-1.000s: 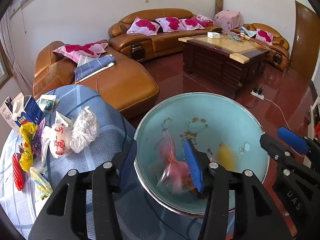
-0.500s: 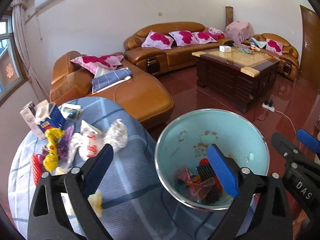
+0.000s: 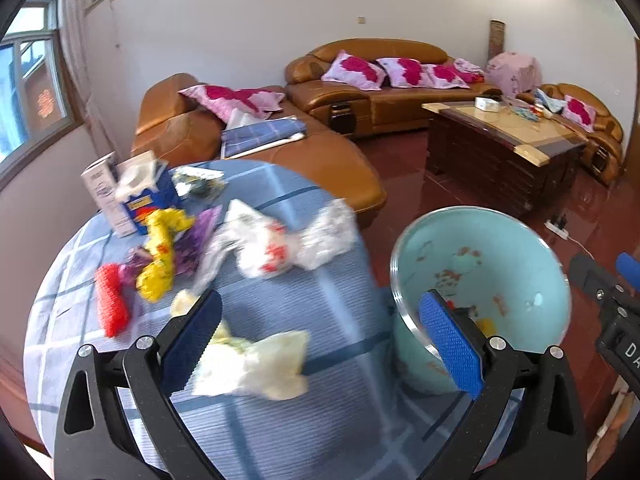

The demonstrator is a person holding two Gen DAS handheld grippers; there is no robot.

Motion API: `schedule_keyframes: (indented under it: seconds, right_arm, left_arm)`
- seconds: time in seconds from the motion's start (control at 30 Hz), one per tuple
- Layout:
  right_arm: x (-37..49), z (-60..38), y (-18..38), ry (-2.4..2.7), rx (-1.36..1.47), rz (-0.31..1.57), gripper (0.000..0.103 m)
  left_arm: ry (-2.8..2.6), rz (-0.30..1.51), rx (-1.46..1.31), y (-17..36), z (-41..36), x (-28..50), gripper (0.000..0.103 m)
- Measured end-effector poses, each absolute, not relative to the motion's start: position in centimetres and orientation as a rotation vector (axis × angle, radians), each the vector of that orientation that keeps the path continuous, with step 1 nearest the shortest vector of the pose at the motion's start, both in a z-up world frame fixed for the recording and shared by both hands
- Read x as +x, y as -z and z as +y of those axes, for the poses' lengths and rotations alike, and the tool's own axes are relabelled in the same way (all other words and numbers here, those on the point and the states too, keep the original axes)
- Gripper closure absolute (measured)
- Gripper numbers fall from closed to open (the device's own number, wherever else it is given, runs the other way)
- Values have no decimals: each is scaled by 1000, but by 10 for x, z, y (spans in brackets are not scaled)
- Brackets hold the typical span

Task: Collect trash
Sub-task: 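Move both open tools back over the trash on the table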

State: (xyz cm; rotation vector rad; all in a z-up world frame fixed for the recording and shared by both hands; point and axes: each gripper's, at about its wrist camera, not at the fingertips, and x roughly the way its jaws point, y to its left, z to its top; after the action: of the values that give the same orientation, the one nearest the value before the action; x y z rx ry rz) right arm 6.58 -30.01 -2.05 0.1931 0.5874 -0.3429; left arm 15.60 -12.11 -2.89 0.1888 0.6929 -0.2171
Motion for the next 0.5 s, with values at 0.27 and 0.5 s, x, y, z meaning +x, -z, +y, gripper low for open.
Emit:
schedule_keyframes:
  seconds: [0.27,0.5]
  right_arm:
    - [82,-252,28,258,132,630,21]
    - [100,-203,26,168,63,648,21]
  left_arm:
    - [156,710,173,40,-65,151,6]
    - [73,728,156,49,-6,151,6]
